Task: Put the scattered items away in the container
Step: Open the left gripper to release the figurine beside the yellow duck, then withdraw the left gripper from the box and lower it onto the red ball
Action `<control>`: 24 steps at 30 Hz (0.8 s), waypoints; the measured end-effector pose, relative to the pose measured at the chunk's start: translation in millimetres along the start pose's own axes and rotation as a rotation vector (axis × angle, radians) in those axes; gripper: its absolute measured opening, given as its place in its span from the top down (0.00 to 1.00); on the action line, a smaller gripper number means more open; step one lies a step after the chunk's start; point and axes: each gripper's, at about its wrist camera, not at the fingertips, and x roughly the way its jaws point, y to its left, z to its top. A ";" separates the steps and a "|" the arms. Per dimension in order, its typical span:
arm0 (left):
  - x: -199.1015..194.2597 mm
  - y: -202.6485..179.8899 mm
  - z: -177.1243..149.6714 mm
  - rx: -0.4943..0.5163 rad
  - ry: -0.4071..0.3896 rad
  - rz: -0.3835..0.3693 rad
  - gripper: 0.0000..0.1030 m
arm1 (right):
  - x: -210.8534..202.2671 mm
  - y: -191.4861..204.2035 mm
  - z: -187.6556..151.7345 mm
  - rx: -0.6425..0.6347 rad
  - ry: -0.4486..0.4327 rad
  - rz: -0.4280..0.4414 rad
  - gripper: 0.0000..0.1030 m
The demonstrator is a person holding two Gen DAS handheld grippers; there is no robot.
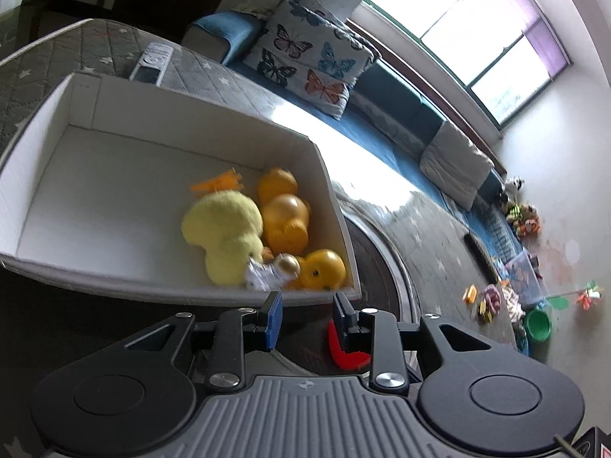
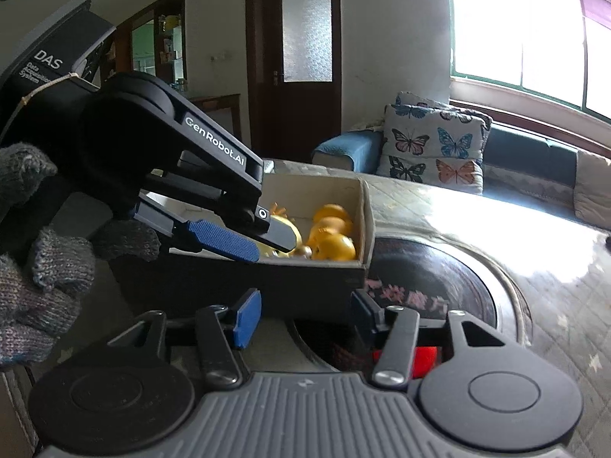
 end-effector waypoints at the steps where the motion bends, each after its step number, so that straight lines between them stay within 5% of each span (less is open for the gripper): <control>1: 1.3 -1.9 -2.7 0.005 0.006 -0.001 0.69 | -1.4 -1.6 -2.2 0.006 0.003 -0.003 0.44; 13: 16.6 -23.5 -29.6 0.062 0.071 0.001 0.69 | -14.3 -18.9 -22.1 0.072 0.019 -0.032 0.33; 17: 20.1 -27.7 -34.1 0.077 0.084 0.004 0.69 | -17.1 -23.1 -28.6 0.089 0.026 -0.038 0.21; 24: 26.3 -35.1 -42.1 0.102 0.108 0.008 0.67 | -20.4 -27.7 -36.7 0.111 0.037 -0.045 0.19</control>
